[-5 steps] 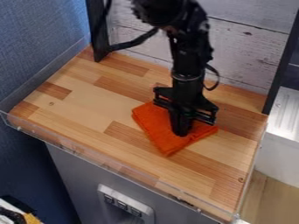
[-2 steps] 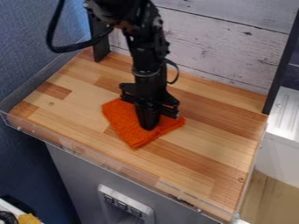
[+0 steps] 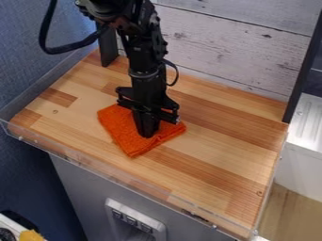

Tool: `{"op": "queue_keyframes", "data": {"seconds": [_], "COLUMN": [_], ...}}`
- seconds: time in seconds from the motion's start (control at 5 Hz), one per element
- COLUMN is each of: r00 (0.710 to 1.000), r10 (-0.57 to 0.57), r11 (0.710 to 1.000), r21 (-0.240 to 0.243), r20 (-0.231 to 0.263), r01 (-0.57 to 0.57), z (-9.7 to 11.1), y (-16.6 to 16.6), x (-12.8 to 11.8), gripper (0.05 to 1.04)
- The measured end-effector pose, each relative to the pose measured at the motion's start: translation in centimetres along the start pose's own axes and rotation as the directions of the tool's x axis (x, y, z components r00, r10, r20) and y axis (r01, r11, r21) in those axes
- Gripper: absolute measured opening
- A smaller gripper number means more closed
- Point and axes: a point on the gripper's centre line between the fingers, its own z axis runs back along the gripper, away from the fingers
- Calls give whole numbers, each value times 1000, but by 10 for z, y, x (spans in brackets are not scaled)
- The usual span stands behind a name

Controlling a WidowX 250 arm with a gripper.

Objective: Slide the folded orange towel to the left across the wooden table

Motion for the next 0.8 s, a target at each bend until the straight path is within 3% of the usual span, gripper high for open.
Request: {"op": "queue_keyframes", "data": {"seconds": [0.2,0.4,0.6,0.8], "r00": [999,998,999,1000], "r10": [-1,17,20,18], "r11": [1000,1000,1000,1000], "r21": [-4,-5,-2,1], "r20": [-34,-55,-40,-11], "r01": [0,-17,-20,-18], "z": [1,7,21,37], "y": [4,4,0,-7], "x": [-5,-6,-3,4], "gripper": [219,461,763,991]}}
